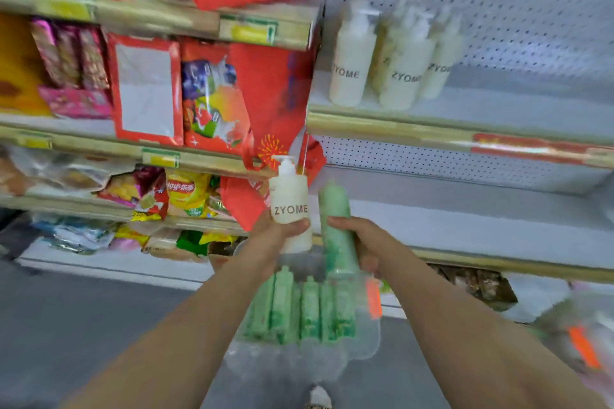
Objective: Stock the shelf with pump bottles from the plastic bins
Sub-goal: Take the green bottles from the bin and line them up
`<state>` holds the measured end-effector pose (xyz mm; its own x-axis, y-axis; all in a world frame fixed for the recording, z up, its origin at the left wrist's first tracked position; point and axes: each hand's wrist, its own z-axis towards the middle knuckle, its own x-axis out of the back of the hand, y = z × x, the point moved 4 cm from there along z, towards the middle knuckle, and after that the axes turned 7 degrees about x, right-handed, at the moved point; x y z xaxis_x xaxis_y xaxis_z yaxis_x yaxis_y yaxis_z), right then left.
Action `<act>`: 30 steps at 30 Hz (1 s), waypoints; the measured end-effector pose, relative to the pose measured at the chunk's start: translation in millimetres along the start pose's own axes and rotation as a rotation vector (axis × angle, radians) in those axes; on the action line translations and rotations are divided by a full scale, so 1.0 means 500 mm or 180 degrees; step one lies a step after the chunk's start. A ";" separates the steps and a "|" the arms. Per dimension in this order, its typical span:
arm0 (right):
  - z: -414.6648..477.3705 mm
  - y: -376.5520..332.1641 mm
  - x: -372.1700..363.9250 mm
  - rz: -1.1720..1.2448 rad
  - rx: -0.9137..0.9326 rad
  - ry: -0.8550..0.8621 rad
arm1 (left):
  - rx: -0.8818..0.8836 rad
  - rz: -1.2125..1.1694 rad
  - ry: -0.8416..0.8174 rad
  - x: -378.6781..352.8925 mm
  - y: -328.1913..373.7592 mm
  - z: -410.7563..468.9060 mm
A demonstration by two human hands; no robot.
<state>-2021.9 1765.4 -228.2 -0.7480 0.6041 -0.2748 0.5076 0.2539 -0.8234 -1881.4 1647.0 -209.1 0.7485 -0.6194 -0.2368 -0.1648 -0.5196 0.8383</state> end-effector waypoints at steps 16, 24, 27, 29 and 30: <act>-0.232 -0.361 0.117 -0.0062 0.1755 0.0412 | -0.1263 0.0533 -0.0645 -0.280 0.261 -0.085; -0.242 -0.505 0.270 0.0015 0.2128 0.0520 | -0.1402 0.0639 -0.0652 -0.447 0.299 -0.017; -0.234 -0.558 0.334 0.0007 0.2337 0.0612 | -0.1463 0.0654 -0.0617 -0.517 0.306 0.022; -0.225 -0.591 0.376 0.0007 0.2438 0.0611 | -0.1477 0.0648 -0.0596 -0.560 0.307 0.049; -0.219 -0.607 0.396 0.0016 0.2466 0.0599 | -0.1484 0.0654 -0.0574 -0.578 0.308 0.063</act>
<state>-2277.1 1890.8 21.5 -0.6267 0.7388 -0.2478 0.0172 -0.3048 -0.9523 -2143.3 1727.5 -27.3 0.6020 -0.7933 -0.0913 0.0372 -0.0864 0.9956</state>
